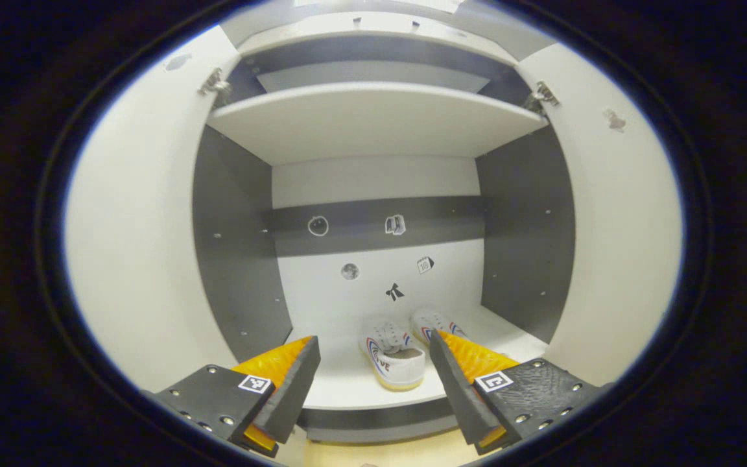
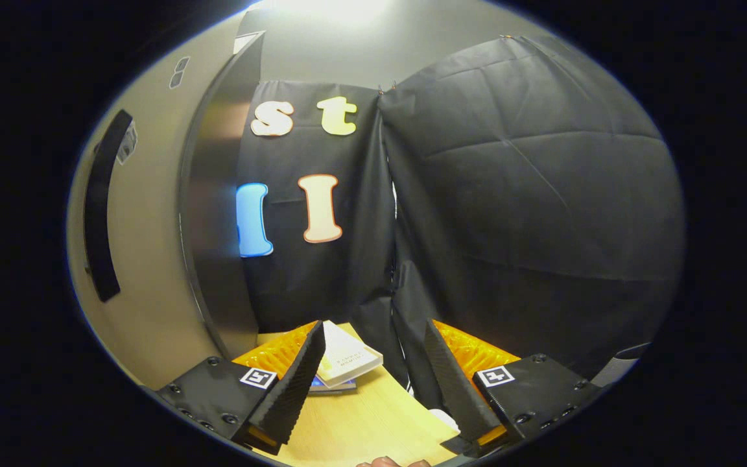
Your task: Grab one shoe with the right hand and put it into the shoe cabinet, grab the other shoe with the left hand and put it into the shoe cabinet; then close the right door with the right hand and the left door with the left hand.
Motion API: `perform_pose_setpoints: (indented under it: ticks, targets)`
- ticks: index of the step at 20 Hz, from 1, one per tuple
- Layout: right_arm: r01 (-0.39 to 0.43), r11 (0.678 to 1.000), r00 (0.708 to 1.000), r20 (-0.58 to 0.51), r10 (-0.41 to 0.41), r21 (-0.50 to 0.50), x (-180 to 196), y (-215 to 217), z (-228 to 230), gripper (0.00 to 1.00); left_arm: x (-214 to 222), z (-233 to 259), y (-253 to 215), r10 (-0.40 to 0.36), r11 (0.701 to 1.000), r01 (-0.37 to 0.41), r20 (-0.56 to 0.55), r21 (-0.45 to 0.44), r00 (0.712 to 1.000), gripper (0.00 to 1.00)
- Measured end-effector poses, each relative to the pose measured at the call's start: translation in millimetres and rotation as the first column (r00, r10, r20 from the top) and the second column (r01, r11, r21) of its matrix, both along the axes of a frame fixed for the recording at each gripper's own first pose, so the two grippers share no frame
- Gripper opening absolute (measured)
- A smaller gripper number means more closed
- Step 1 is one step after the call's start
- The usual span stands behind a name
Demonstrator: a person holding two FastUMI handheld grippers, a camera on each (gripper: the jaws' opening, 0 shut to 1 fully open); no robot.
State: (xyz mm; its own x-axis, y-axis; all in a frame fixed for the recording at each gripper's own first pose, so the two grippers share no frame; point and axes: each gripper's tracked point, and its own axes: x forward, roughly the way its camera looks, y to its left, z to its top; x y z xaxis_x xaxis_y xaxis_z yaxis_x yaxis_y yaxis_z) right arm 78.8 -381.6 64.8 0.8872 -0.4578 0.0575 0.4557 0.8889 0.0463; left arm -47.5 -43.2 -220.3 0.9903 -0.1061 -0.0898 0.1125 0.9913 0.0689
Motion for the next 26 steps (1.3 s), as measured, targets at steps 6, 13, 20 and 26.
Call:
perform_pose_setpoints:
  ticks: [6,13,20,26]
  targets:
    - [-0.122,0.992,0.993,0.003,0.122,0.034,16,27,38,0.96,-95,5,25,0.039,0.999,-0.039,0.008,-0.034,0.999,0.98]
    - [-0.228,0.971,0.973,0.061,0.224,0.073,22,60,83,1.00,-175,-35,33,0.032,0.990,-0.036,-0.030,-0.133,0.999,0.97]
    - [-0.272,0.957,0.960,0.098,0.263,0.096,9,101,119,0.98,-212,-45,63,0.023,0.971,-0.042,-0.081,-0.234,0.996,0.96]
    - [-0.190,0.978,0.979,0.087,0.183,0.082,-4,111,122,0.97,-226,-38,93,0.011,0.977,-0.026,-0.072,-0.211,0.997,0.98]
